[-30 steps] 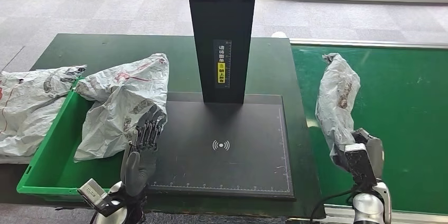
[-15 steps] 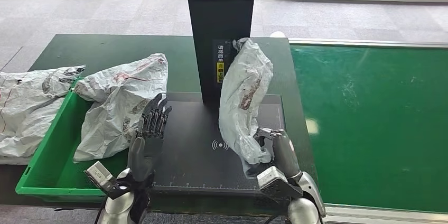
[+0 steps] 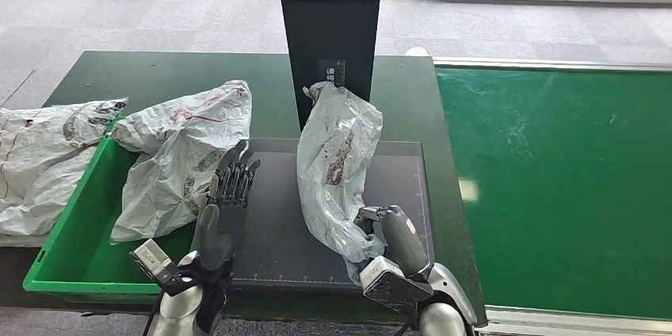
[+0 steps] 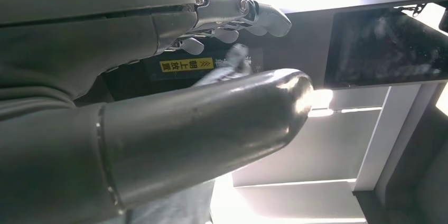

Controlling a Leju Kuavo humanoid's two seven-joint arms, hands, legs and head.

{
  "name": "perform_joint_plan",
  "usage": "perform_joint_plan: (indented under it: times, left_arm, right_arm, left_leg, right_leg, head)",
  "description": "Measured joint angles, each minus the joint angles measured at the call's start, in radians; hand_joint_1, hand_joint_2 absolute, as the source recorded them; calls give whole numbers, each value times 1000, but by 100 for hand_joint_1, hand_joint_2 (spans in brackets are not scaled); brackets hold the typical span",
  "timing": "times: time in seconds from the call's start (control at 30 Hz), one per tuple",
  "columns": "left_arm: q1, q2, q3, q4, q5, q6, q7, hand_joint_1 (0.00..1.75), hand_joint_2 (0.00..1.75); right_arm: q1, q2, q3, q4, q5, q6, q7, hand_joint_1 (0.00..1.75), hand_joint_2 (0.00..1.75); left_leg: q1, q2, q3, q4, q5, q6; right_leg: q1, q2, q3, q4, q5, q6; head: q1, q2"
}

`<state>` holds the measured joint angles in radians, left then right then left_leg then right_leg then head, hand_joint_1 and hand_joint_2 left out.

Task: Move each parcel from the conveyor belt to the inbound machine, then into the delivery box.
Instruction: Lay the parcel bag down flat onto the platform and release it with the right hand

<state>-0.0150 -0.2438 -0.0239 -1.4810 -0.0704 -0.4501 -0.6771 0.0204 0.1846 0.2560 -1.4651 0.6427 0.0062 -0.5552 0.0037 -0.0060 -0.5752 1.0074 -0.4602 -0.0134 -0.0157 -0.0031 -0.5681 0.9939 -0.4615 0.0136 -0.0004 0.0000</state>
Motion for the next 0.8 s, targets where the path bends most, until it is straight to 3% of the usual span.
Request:
perform_joint_plan:
  times: [0.03,0.37,0.8]
  left_arm:
    - [1,1,0,0,1,0,0,0,0]
    - [27,6,0,-15,-3,0,0,0,0]
    - [30,6,1,-18,-4,0,1,0,0]
  right_arm:
    - [-1,0,0,11,0,5,4,0,175]
    - [-1,3,-9,66,17,-4,52,0,175]
    - [0,5,-49,75,-33,3,42,0,175]
  left_leg:
    - [0,0,0,0,0,0]
    - [0,0,0,0,0,0]
    - [0,0,0,0,0,0]
  right_leg:
    - [0,0,0,0,0,0]
    - [0,0,0,0,0,0]
    - [0,0,0,0,0,0]
  head:
    - [0,0]
    - [0,0]
    - [0,0]
